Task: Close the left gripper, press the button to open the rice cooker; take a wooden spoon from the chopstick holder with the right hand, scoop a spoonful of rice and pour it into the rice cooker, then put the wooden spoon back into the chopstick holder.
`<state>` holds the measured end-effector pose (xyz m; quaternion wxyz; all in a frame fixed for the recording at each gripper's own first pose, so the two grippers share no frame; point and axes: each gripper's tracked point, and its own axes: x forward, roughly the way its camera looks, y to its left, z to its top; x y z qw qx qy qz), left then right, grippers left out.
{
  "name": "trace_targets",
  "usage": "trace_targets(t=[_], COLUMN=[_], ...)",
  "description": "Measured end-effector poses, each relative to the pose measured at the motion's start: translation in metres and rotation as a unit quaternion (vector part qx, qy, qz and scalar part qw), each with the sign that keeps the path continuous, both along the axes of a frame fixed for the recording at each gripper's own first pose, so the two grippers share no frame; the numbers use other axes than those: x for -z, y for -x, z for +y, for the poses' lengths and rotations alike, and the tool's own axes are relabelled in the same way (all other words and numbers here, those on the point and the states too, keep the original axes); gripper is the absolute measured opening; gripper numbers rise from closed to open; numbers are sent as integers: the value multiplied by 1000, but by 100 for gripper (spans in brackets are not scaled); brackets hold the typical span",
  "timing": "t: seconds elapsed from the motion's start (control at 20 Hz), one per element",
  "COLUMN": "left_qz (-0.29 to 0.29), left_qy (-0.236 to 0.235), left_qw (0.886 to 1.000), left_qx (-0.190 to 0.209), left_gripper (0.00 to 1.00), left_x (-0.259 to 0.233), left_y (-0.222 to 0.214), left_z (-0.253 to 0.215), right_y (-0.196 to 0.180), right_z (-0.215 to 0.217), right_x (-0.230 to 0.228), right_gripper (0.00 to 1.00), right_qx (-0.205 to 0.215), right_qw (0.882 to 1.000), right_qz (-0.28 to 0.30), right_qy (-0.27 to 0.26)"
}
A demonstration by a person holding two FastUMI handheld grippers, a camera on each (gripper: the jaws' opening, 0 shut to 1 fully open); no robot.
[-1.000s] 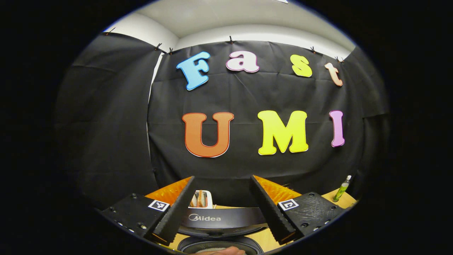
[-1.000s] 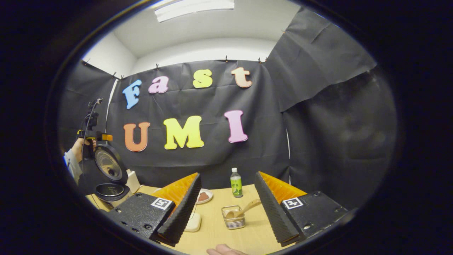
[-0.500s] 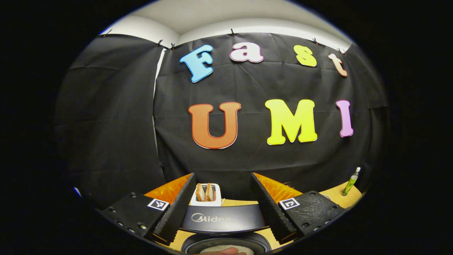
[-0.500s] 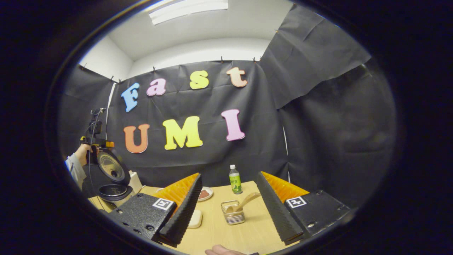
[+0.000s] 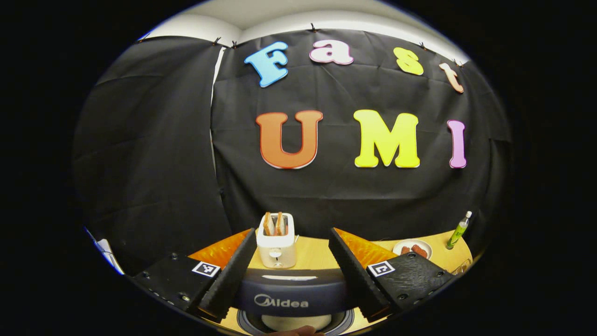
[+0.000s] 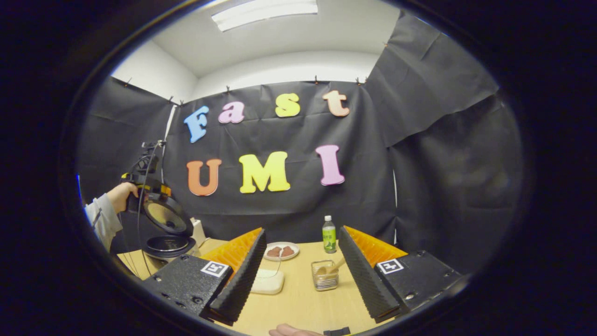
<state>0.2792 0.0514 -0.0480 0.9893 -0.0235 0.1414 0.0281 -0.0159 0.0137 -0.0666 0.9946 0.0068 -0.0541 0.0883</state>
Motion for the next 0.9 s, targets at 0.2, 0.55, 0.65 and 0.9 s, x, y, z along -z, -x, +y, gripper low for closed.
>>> trace_targets(t=[0.2,0.55,0.65,0.9], left_qz=[17,57,58,57], left_qy=[1,12,14,15], left_qw=[1000,998,998,997], left_qx=[9,36,35,45], left_gripper=[98,99,100,100], left_x=[35,88,91,96], left_y=[23,57,63,79], left_z=[-3,-14,-14,-16], right_y=[21,60,67,78], right_z=[20,45,48,51], right_x=[6,3,2,2], right_gripper=[100,100,100,100], right_qx=[-23,-45,-45,-46], right_qw=[999,998,998,998], right_qz=[-2,-14,-14,-14], right_qy=[27,47,47,51])
